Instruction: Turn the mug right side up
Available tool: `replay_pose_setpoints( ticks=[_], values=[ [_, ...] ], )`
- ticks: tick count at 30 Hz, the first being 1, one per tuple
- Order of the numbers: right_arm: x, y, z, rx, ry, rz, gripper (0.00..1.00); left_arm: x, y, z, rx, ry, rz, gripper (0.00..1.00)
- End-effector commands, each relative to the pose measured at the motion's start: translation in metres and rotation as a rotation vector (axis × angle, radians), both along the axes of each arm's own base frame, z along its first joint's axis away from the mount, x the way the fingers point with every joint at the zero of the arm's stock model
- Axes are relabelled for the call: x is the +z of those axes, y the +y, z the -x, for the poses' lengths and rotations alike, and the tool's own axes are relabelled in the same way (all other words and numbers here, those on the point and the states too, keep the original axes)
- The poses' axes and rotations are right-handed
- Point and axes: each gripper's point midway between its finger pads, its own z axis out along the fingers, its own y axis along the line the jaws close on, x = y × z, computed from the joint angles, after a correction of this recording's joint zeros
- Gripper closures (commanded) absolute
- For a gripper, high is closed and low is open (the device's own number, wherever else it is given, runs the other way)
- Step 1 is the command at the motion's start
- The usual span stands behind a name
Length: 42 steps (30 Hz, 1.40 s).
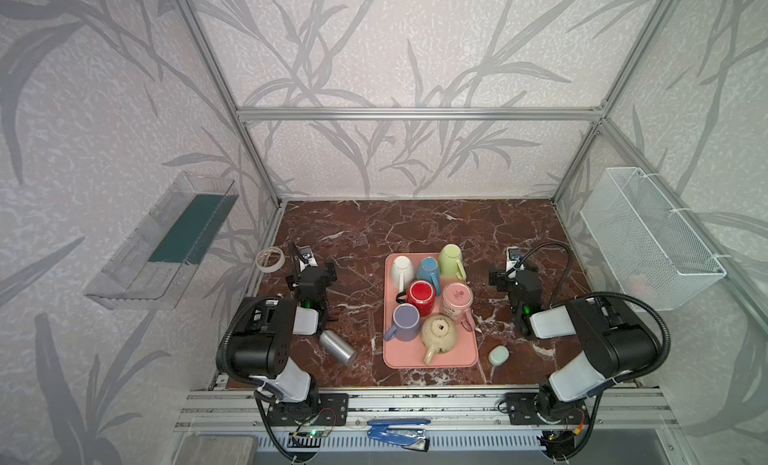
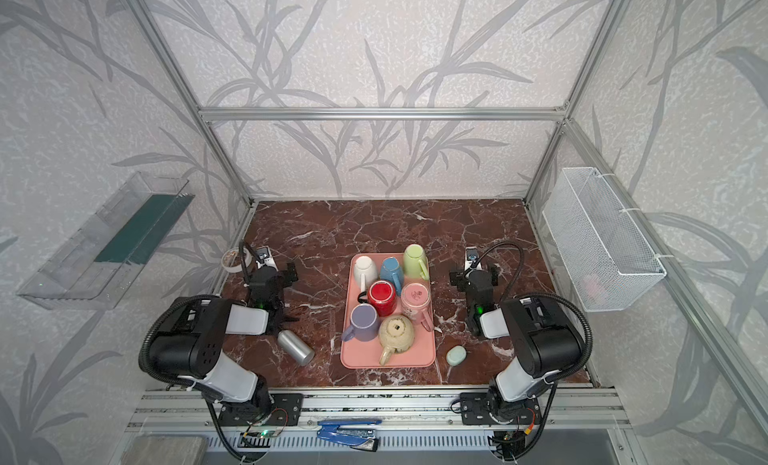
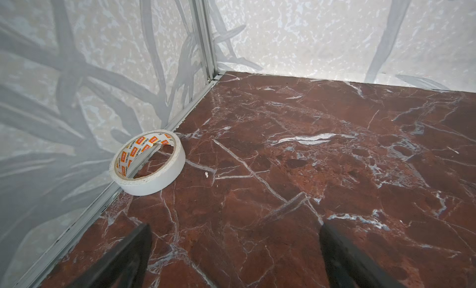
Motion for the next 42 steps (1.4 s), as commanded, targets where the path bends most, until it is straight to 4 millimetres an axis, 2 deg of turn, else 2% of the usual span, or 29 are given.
replay_pose_setpoints(
  ticks=[1, 35, 42],
  values=[
    [0.0042, -0.0028, -0.0056, 0.013, -0.001, -0.038, 0.01, 0.0036, 0.0005, -0.0002, 0.004, -0.009, 0.001, 0.01],
    [0.0043, -0.0034, -0.0061, 0.012, 0.001, -0.043, 0.01, 0.0030, 0.0010, -0.0008, 0.002, -0.005, 0.008, 0.01],
    [0.0078, -0.0028, -0.0002, 0.020, -0.032, -0.044, 0.01, 0.0018, 0.0018, 0.0000, 0.005, 0.011, 0.018, 0.01]
  ],
)
